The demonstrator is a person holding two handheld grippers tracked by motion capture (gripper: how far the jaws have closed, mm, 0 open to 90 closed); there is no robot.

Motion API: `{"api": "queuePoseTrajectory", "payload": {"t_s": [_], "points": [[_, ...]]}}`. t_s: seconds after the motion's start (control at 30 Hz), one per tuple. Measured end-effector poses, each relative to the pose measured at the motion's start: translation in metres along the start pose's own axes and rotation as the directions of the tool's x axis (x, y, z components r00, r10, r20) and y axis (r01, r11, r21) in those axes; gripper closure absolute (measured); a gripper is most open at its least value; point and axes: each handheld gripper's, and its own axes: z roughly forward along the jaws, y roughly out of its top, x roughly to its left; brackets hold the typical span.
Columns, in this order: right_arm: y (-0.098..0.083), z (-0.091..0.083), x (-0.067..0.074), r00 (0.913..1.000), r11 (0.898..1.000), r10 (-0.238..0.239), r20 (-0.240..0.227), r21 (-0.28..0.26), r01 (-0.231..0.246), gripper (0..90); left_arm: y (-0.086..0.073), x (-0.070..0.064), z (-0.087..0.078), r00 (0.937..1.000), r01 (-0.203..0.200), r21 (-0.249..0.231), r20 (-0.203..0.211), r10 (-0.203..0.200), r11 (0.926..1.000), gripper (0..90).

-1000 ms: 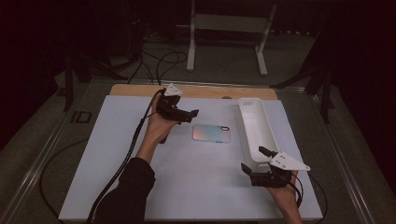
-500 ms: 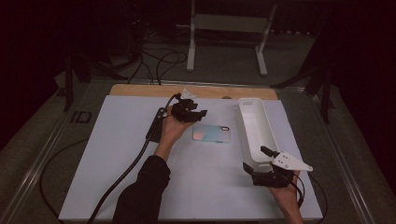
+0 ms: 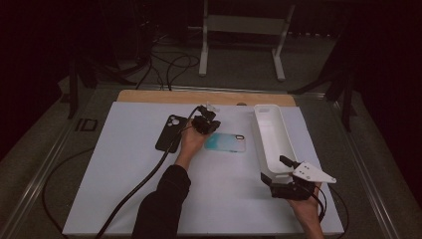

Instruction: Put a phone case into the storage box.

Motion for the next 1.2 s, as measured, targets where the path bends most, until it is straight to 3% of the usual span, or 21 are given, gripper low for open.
{"api": "queuePoseTrajectory", "payload": {"t_s": [0.03, 0.2, 0.5, 0.83, 1.0, 1.2], "points": [[0.0, 0.0, 0.0, 1.0, 1.0, 0.0, 0.0, 0.0, 0.0, 7.7, -0.004, -0.003, 0.011, 0.9999, -0.014, 0.037, 0.009, 0.014, 0.9992, 90.0], [0.0, 0.0, -0.001, 1.0, 1.0, 0.005, 0.003, 0.002, -0.005, 7.8, -0.007, 0.0, 0.014, 0.9998, 0.011, 0.041, 0.017, -0.011, 0.9991, 90.0], [0.0, -0.001, 0.0, 1.0, 1.0, 0.003, 0.004, 0.0, -0.003, 7.8, -0.025, -0.004, -0.003, 0.9979, -0.022, 0.049, 0.061, 0.019, 0.9986, 90.0], [0.0, 0.001, 0.002, 1.0, 1.0, 0.001, 0.001, 0.007, -0.001, 7.8, -0.05, -0.032, -0.026, 0.9934, -0.079, 0.038, 0.086, 0.076, 0.9961, 90.0], [0.0, 0.002, 0.002, 1.0, 1.0, 0.001, 0.001, 0.007, -0.001, 7.8, -0.061, -0.04, -0.036, 0.9912, -0.08, 0.032, 0.109, 0.076, 0.9963, 90.0], [0.0, 0.002, 0.002, 1.0, 1.0, -0.005, 0.001, 0.009, 0.005, 7.8, -0.06, -0.037, -0.039, 0.9939, -0.063, 0.026, 0.093, 0.06, 0.9977, 89.1]]}}
